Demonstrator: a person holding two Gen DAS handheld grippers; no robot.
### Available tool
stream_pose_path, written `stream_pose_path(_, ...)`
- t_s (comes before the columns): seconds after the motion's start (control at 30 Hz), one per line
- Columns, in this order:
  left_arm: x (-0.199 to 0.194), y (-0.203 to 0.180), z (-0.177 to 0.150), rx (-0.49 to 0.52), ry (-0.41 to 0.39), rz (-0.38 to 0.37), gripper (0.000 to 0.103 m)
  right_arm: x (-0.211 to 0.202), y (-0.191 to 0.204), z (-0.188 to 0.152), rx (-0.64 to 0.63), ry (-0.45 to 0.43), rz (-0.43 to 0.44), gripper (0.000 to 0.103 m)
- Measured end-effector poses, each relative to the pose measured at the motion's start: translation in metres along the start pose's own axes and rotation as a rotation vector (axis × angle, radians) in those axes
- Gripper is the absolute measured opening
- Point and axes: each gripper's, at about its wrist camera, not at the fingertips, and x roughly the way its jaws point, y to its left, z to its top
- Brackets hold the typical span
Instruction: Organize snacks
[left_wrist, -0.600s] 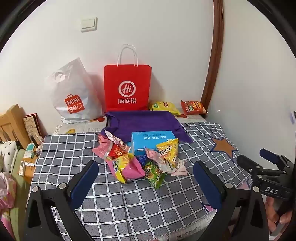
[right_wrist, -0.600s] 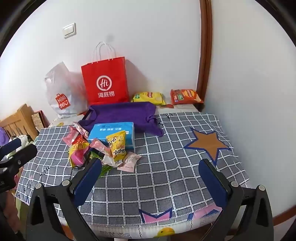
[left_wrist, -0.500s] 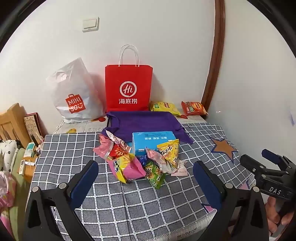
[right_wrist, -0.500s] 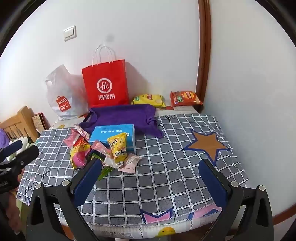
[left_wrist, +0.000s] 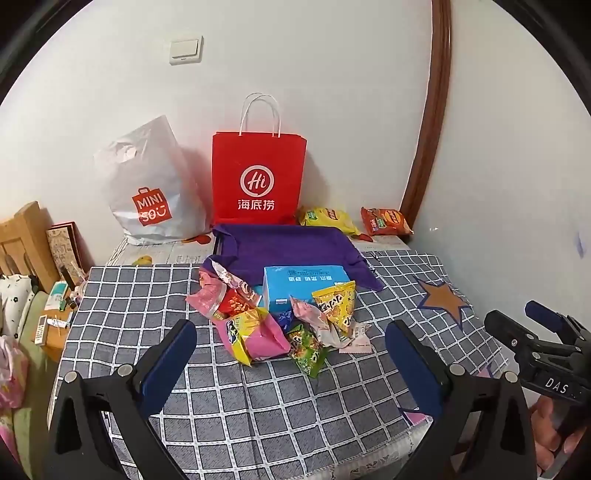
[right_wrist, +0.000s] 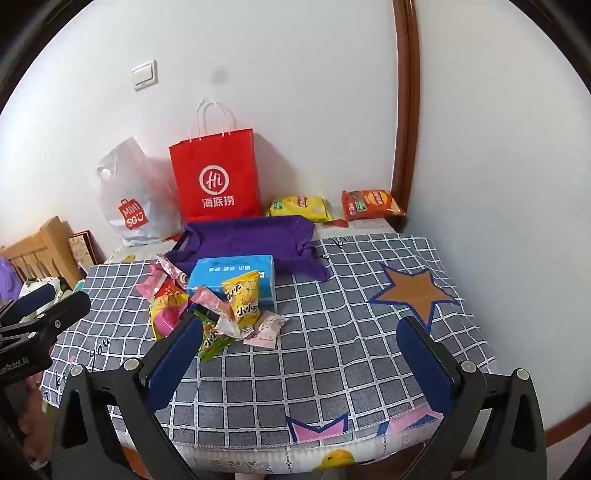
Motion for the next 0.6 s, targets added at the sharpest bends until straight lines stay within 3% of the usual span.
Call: stream_pose_path(0.6,-0.0018,0.0039,-0.0015,-0.013,-0.004,-0.002,0.102,-0.0027,0.0080,-0.0005,-0.013,-0.007,0.007,0.103)
